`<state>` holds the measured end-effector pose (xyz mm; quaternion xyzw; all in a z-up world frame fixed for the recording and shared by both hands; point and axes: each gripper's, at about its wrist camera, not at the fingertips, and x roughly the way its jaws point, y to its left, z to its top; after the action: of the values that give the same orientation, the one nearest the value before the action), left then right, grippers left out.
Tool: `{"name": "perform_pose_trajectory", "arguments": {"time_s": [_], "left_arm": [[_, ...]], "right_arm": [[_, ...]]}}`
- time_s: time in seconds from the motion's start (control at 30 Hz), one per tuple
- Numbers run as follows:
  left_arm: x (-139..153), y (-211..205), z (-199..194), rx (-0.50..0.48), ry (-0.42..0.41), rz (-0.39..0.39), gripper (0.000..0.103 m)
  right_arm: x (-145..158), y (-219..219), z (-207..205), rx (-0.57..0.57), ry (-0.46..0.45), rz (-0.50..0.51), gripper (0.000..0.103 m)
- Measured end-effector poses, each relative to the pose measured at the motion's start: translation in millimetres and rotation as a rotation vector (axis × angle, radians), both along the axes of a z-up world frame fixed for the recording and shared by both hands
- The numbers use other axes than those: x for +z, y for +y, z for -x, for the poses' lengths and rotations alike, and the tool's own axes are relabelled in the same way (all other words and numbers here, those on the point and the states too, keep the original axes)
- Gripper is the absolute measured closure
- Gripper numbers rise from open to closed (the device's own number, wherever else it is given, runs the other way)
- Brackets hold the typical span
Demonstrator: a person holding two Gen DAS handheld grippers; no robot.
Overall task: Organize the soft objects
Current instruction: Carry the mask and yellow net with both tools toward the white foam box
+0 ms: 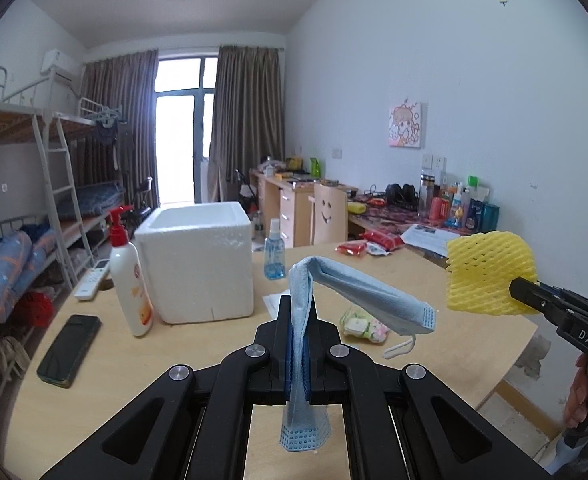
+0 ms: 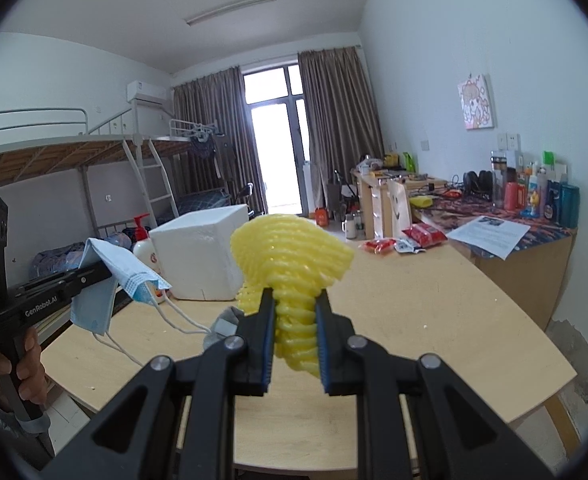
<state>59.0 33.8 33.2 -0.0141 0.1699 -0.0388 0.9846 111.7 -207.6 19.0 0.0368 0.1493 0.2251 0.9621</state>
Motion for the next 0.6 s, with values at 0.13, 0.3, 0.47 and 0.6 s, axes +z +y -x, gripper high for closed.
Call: {"name": "perform_pose_trajectory", "arguments": {"time_s": [0.13,0.3,0.47,0.6], "left_arm": [[4.5,4.1,11.7,0.024,-0.024,-0.015,0.099],[10.2,11.8,26.8,0.07,-0.049,-0.04,0.099],[12.8,26.4,39.6,0.138,-0.07,-0.055,0.099],[12.4,38.1,48.0,0.188,-0.078,-0.064,0.099]], "right_arm": [[4.4,4.0,6.4,0.025,-0.026,-0.001,0.081],[7.4,12.6,4.5,0.07,-0.043,-0.012,0.081],[8.2,32.2,4.0,0.129,-0.053,-0.02,0.081],[9.1,48.8,9.1,0.169,-0.059,-0.017,0.081]]}}
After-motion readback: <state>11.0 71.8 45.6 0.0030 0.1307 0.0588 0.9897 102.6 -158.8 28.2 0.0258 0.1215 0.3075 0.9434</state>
